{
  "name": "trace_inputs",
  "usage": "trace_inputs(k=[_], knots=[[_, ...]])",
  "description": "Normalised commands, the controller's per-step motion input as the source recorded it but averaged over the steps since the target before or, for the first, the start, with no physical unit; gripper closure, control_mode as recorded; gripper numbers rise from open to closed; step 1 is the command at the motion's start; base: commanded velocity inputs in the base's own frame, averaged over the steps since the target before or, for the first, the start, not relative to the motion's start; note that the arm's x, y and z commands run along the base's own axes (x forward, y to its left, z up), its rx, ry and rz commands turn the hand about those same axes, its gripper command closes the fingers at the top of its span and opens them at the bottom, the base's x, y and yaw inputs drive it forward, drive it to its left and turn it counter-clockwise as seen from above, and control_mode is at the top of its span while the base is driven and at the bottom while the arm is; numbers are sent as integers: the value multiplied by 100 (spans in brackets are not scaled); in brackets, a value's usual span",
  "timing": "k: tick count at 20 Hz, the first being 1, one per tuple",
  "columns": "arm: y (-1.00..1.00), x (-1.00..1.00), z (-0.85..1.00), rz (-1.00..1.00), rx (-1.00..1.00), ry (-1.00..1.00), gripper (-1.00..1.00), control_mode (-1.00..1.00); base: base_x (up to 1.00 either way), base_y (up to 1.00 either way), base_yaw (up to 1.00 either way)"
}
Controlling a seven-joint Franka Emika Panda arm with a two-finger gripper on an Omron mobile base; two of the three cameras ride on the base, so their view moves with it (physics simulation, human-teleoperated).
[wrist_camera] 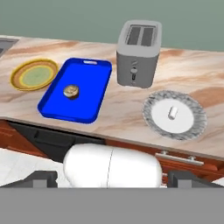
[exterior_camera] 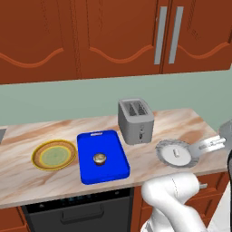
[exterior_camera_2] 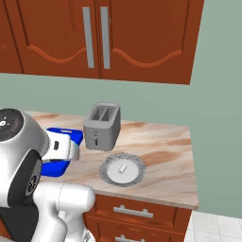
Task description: Move the dessert items from the plates to the tray.
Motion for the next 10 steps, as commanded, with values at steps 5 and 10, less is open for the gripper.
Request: trace_inputs(k=[5,10], knots=[[-82,12,-20,-9,-5,2,-100,-100,0,0,0],[-89,43,-19,-17,0,12,-100,-100,0,0,0]])
